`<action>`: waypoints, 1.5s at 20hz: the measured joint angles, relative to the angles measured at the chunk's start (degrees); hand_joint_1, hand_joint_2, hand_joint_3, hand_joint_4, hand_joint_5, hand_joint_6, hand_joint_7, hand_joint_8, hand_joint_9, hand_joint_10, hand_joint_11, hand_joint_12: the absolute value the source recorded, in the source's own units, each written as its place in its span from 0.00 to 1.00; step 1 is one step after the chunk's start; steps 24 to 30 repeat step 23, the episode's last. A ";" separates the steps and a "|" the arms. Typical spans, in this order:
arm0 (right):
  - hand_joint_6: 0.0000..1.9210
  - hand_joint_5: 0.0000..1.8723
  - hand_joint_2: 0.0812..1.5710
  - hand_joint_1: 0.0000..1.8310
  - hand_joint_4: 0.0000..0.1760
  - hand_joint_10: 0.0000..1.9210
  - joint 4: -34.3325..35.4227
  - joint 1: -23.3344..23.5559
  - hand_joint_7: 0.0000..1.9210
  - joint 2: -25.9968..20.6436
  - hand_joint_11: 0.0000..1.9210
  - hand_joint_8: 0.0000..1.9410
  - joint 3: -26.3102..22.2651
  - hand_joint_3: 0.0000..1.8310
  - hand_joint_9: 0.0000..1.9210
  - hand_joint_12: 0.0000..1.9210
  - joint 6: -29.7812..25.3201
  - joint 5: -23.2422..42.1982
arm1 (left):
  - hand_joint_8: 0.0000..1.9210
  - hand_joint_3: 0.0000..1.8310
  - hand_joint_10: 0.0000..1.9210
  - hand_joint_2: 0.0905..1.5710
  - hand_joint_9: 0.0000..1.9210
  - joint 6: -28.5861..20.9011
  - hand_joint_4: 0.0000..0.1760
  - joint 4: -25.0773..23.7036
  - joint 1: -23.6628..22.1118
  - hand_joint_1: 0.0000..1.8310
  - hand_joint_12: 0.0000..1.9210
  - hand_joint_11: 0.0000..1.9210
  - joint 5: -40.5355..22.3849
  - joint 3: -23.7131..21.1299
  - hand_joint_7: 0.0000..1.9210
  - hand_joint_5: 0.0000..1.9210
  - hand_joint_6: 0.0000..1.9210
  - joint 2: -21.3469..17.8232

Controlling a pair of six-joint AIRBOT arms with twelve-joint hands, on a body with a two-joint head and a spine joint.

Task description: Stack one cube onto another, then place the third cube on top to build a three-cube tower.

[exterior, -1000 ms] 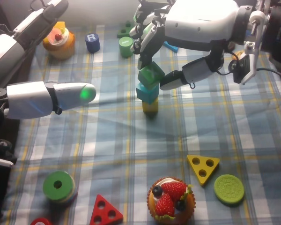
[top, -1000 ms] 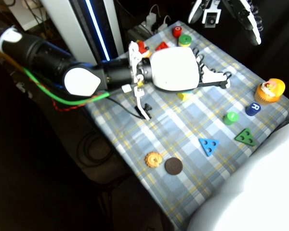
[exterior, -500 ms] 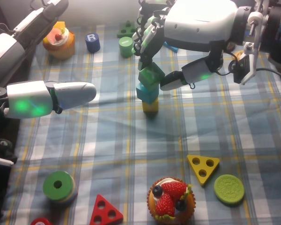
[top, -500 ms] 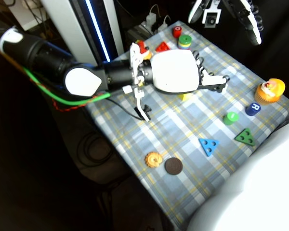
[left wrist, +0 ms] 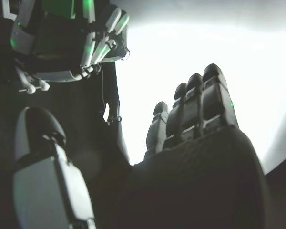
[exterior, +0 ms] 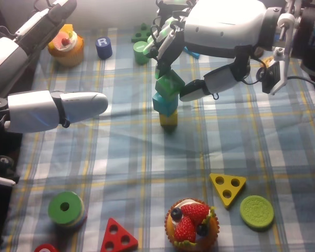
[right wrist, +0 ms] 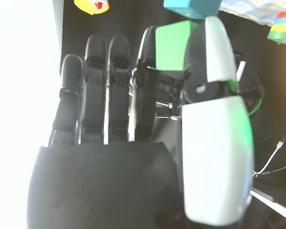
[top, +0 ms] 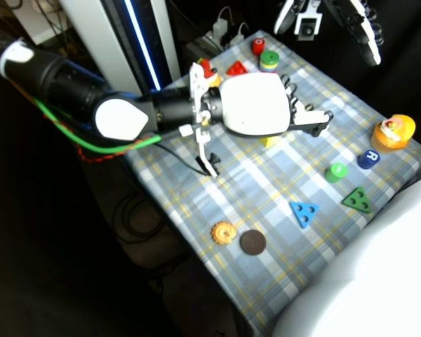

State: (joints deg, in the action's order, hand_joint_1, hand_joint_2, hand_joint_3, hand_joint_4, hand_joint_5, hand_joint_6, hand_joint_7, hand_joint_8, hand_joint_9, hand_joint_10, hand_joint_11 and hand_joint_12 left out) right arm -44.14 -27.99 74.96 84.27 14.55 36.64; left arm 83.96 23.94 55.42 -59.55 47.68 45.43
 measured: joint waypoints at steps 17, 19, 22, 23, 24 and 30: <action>0.00 0.10 0.57 0.57 0.11 0.00 3.13 0.02 0.11 -4.04 0.00 0.00 -2.89 0.00 0.14 0.35 -0.22 2.19 | 0.00 0.00 0.00 0.48 0.00 -3.69 1.00 -0.26 0.61 0.41 0.00 0.00 -1.33 0.00 0.00 0.00 0.00 -0.17; 0.00 0.04 0.57 0.53 0.25 0.00 5.42 -0.17 0.07 -7.80 0.00 0.00 -5.62 0.00 0.08 0.28 -0.13 4.94 | 0.00 0.00 0.00 0.47 0.00 -10.47 0.92 -3.30 1.75 0.40 0.00 0.01 -2.36 0.52 0.00 0.00 0.00 -1.40; 0.00 0.01 0.58 0.43 0.27 0.00 15.63 -4.90 0.06 -15.04 0.00 0.00 -11.32 0.00 0.04 0.02 5.25 12.04 | 0.00 0.00 0.00 0.46 0.00 -20.02 0.99 -5.09 3.32 0.44 0.00 0.00 -6.62 2.10 0.00 0.00 0.00 -2.86; 0.00 0.00 0.62 0.35 0.35 0.01 20.11 -7.72 0.06 -17.42 0.00 0.00 -13.33 0.00 0.05 0.00 8.37 15.02 | 0.00 0.00 0.00 0.47 0.00 -22.34 1.00 -5.79 3.72 0.43 0.00 0.00 -8.41 2.43 0.00 0.00 0.00 -3.23; 0.00 0.00 0.62 0.35 0.35 0.01 20.11 -7.72 0.06 -17.42 0.00 0.00 -13.33 0.00 0.05 0.00 8.37 15.02 | 0.00 0.00 0.00 0.47 0.00 -22.34 1.00 -5.79 3.72 0.43 0.00 0.00 -8.41 2.43 0.00 0.00 0.00 -3.23; 0.00 0.00 0.62 0.35 0.35 0.01 20.11 -7.72 0.06 -17.42 0.00 0.00 -13.33 0.00 0.05 0.00 8.37 15.02 | 0.00 0.00 0.00 0.47 0.00 -22.34 1.00 -5.79 3.72 0.43 0.00 0.00 -8.41 2.43 0.00 0.00 0.00 -3.23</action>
